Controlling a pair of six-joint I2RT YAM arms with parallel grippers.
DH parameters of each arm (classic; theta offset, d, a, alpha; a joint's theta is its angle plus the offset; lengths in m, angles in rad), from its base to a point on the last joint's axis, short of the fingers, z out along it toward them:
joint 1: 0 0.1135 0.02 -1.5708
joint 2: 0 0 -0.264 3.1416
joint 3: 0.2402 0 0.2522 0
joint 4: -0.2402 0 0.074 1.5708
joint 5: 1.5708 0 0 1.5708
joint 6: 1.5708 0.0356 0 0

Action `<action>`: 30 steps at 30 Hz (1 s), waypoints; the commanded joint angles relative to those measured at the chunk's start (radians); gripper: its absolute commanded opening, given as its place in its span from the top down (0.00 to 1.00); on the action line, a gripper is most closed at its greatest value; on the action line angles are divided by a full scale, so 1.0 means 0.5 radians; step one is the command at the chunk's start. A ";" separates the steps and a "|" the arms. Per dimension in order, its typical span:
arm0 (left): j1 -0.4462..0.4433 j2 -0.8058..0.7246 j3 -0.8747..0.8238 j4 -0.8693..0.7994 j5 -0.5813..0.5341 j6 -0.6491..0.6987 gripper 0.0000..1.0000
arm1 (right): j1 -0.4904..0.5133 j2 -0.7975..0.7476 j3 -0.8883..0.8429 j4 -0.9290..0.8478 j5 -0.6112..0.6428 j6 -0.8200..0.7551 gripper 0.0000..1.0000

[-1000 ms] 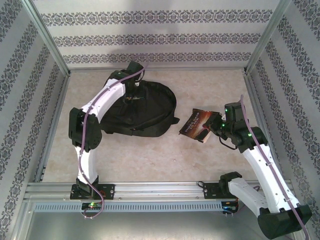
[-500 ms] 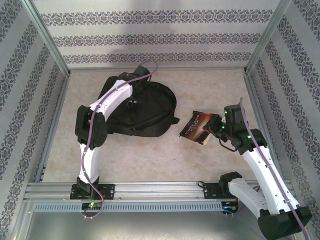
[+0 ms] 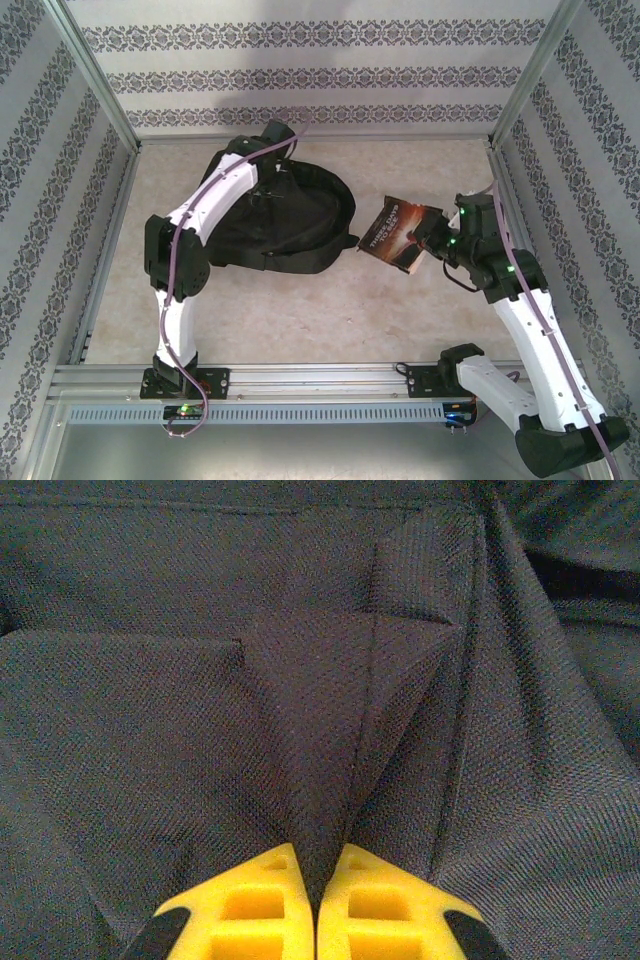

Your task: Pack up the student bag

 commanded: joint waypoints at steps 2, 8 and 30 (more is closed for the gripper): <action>0.081 -0.302 0.038 0.065 0.239 -0.031 1.00 | 0.029 0.051 0.155 0.178 -0.090 -0.072 1.00; 0.251 -0.478 -0.142 0.253 0.681 -0.146 1.00 | 0.028 0.162 0.195 0.364 -0.196 0.002 1.00; 0.166 -0.810 -0.431 0.399 0.873 -0.681 0.37 | 0.277 0.828 0.300 1.235 -1.064 0.702 1.00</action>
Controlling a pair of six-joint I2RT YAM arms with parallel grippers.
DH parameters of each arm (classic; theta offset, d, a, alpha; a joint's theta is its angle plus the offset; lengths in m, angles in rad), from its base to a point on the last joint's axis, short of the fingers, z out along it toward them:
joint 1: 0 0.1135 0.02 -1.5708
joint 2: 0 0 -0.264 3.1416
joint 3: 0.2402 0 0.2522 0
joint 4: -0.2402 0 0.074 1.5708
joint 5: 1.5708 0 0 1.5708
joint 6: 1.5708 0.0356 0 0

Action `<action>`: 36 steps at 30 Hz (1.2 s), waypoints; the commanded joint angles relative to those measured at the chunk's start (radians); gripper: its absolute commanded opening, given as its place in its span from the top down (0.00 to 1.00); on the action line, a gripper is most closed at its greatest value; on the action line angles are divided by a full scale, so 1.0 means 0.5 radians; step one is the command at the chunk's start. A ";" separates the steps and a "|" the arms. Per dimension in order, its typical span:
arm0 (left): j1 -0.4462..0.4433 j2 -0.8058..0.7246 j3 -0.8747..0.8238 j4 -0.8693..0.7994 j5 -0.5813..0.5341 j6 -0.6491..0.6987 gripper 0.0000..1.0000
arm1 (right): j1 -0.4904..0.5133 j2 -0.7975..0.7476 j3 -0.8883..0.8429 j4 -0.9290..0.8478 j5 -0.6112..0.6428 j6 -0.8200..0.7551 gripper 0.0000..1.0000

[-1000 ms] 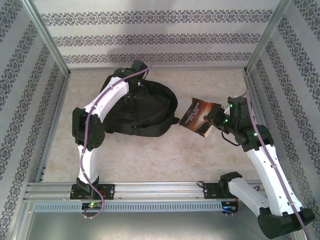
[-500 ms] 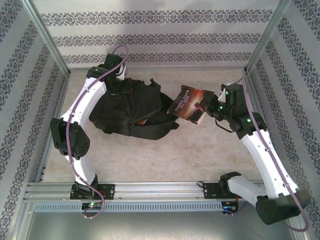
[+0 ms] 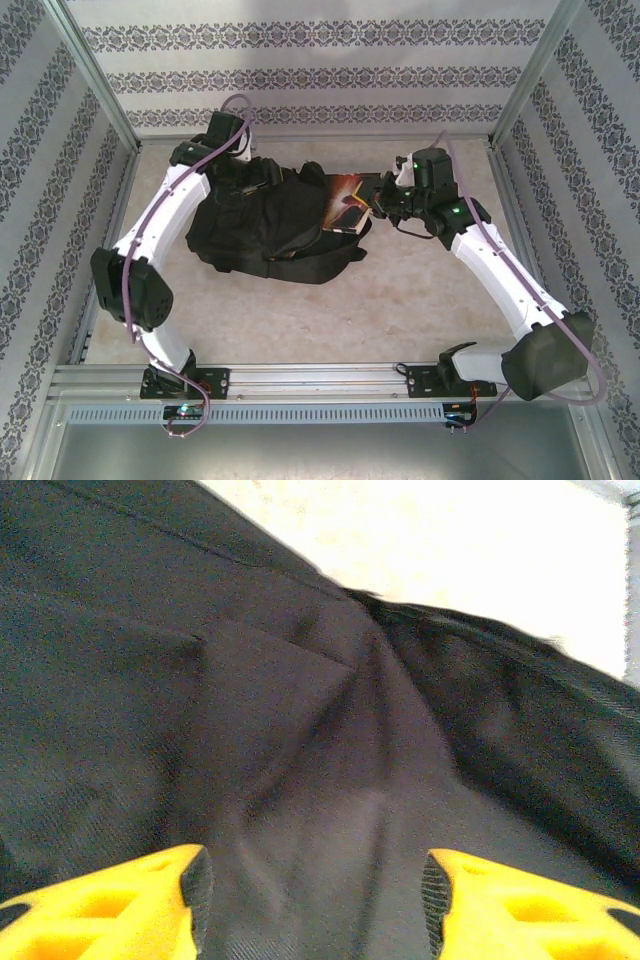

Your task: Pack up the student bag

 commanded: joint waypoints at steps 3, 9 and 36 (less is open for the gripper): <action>-0.143 -0.194 0.099 -0.016 0.013 -0.281 0.29 | 0.095 0.042 0.063 0.425 -0.287 0.157 1.00; -0.266 -0.222 0.267 -0.187 0.197 -0.242 0.25 | 0.163 0.114 0.106 0.465 -0.295 0.179 1.00; -0.703 0.136 0.676 -1.025 -0.570 0.093 0.32 | 0.230 0.180 0.057 0.476 -0.276 0.162 1.00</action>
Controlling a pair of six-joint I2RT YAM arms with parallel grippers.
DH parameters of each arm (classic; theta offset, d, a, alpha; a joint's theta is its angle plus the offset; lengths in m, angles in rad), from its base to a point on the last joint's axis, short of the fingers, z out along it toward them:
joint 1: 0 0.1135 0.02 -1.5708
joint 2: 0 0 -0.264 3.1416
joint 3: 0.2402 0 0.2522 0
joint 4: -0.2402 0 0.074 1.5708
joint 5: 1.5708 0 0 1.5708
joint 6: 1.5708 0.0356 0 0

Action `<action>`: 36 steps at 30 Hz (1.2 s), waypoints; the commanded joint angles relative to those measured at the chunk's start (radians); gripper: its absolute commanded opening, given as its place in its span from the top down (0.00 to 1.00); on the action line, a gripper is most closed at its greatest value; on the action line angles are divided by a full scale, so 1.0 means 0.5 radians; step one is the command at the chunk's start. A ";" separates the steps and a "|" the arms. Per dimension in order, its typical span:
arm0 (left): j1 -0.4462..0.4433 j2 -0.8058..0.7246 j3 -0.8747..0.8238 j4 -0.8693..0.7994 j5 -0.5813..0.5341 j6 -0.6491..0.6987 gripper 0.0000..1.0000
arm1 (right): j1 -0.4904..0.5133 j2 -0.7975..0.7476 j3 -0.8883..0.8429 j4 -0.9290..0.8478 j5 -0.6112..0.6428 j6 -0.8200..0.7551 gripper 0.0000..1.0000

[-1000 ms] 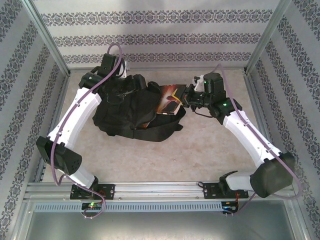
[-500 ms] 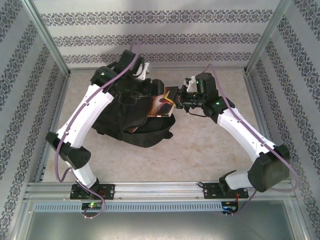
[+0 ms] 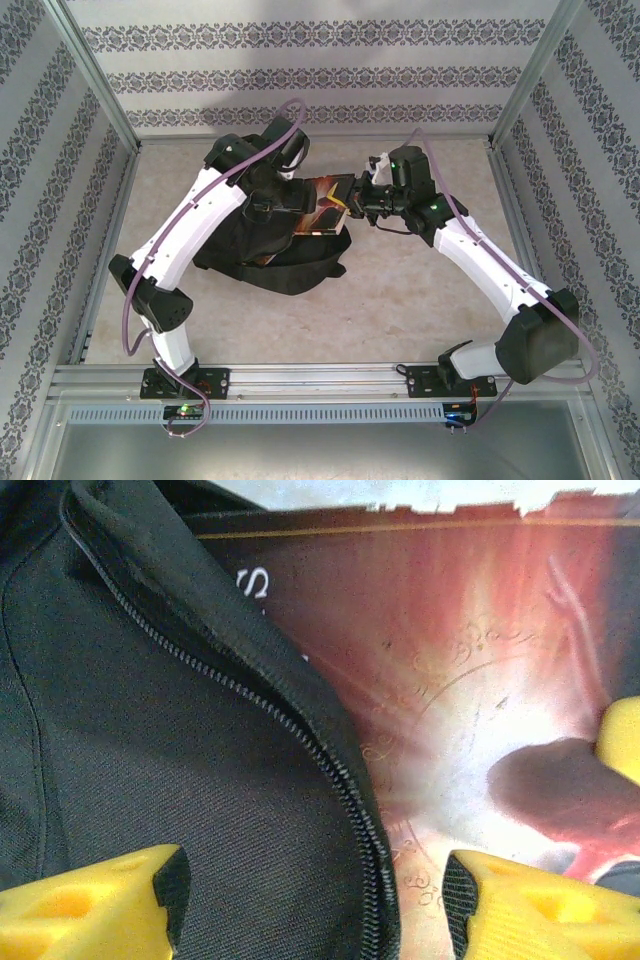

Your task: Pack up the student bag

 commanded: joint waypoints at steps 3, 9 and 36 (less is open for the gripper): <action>-0.028 -0.075 -0.201 0.092 0.039 -0.025 0.34 | 0.043 -0.004 0.018 0.242 -0.121 0.017 1.00; -0.032 -0.011 -0.171 0.101 -0.046 0.025 0.70 | 0.043 -0.030 -0.014 0.238 -0.118 0.011 1.00; 0.304 -0.220 0.289 -0.018 0.180 0.047 1.00 | 0.086 0.187 -0.246 0.657 -0.161 0.118 1.00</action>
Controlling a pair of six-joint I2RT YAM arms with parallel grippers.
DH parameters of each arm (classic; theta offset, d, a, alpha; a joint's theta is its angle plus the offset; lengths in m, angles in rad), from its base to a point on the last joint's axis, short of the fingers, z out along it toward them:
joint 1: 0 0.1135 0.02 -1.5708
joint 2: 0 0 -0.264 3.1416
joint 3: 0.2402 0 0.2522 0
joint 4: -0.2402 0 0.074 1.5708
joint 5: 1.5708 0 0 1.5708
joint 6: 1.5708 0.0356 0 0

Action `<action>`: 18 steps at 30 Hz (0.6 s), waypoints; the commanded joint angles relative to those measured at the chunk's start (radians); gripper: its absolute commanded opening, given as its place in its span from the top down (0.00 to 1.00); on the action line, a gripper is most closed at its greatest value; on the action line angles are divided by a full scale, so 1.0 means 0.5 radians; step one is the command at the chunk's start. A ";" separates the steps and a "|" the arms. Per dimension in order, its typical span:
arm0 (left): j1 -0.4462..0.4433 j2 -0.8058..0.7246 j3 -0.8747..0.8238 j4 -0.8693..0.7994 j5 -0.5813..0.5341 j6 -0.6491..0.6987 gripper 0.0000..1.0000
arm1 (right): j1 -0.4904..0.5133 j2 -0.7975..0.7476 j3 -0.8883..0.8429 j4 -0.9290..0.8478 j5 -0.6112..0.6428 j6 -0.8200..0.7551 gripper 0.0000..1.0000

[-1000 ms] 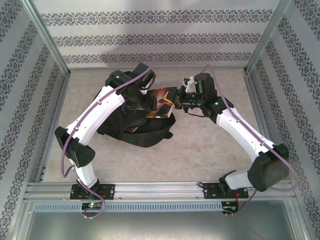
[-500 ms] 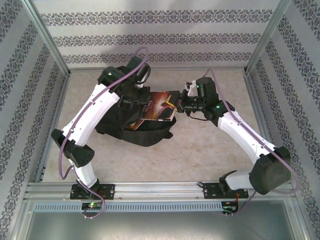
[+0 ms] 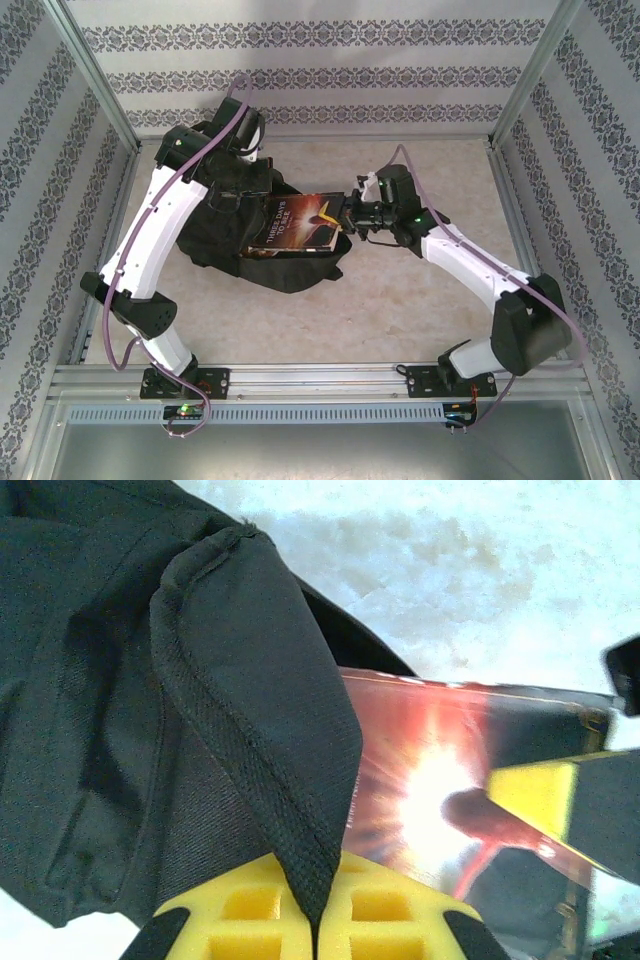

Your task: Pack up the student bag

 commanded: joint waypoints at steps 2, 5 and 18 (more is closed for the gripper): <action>0.005 -0.017 0.208 0.013 0.125 0.019 1.00 | 0.021 0.127 0.161 0.193 -0.041 -0.029 1.00; 0.005 -0.018 0.211 -0.023 0.116 0.076 1.00 | -0.020 0.209 0.270 0.049 0.029 -0.253 1.00; 0.005 0.098 0.276 0.081 0.257 0.005 1.00 | -0.016 0.543 0.405 0.495 -0.216 0.009 1.00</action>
